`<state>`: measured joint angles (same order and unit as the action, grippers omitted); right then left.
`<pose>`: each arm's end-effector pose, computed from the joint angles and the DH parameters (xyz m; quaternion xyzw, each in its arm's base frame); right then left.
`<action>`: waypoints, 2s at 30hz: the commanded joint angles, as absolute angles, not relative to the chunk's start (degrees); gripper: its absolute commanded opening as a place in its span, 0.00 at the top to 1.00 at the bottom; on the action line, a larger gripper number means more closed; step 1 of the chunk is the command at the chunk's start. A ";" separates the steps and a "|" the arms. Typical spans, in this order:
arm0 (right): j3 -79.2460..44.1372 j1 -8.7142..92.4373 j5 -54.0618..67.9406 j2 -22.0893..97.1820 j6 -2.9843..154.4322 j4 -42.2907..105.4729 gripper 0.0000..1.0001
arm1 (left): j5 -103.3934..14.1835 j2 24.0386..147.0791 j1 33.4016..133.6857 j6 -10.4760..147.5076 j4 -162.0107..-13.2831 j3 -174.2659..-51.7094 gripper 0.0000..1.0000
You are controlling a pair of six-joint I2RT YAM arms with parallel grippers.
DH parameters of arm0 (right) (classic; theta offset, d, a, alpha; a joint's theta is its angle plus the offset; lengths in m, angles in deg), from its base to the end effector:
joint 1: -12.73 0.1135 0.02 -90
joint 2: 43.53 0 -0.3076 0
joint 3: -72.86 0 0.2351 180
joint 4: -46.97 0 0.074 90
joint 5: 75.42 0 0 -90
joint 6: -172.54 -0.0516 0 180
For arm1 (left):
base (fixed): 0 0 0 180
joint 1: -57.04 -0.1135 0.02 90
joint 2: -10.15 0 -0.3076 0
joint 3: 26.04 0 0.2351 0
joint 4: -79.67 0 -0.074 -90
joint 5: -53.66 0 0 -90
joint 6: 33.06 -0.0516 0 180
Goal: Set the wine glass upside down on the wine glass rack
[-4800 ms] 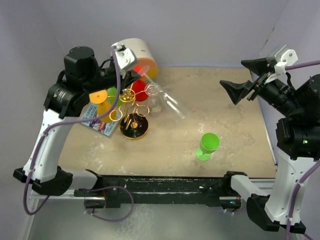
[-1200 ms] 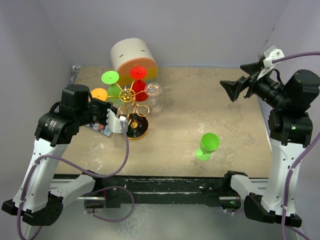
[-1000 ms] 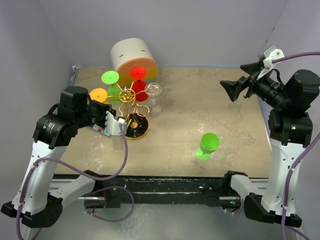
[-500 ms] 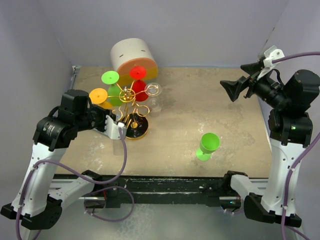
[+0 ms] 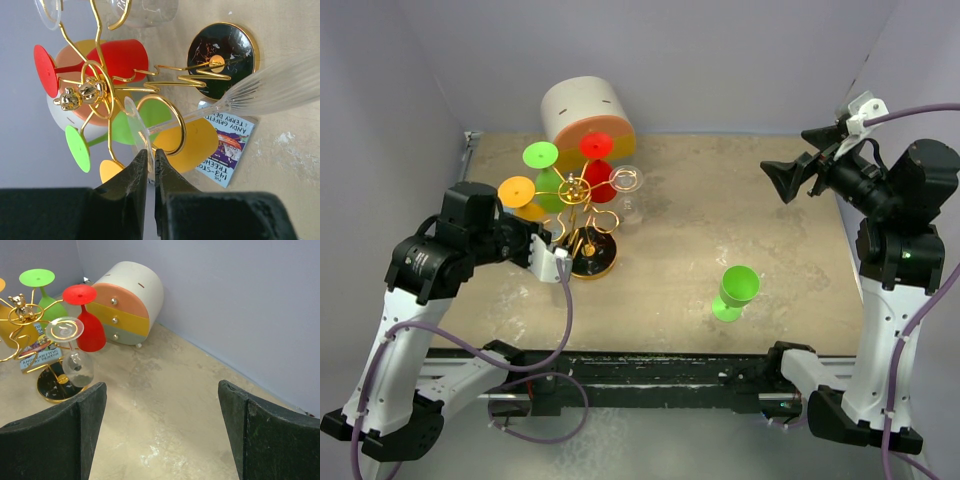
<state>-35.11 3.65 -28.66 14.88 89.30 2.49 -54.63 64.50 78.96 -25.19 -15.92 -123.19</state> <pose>0.1266 0.0156 0.5643 -0.2591 0.6330 0.1519 0.7136 0.0915 -0.0543 0.4415 0.7500 0.5028 0.0775 0.4228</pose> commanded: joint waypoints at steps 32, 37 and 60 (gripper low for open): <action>-37.18 3.46 -34.33 16.53 113.17 -25.45 0.08 | -61.82 61.75 79.34 -11.86 -7.04 -135.34 0.38; -29.74 3.78 -33.71 15.41 120.72 -30.74 0.09 | -62.74 60.92 79.30 3.45 -16.75 -136.28 0.13; -4.64 16.60 -10.03 13.89 126.45 -26.26 0.30 | -50.45 66.23 70.40 29.78 -39.46 -132.58 0.00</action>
<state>-6.17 16.22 -13.36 14.77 126.24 -29.57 -50.82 66.58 71.63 26.46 -35.17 -132.74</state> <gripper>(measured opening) 0.718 0.995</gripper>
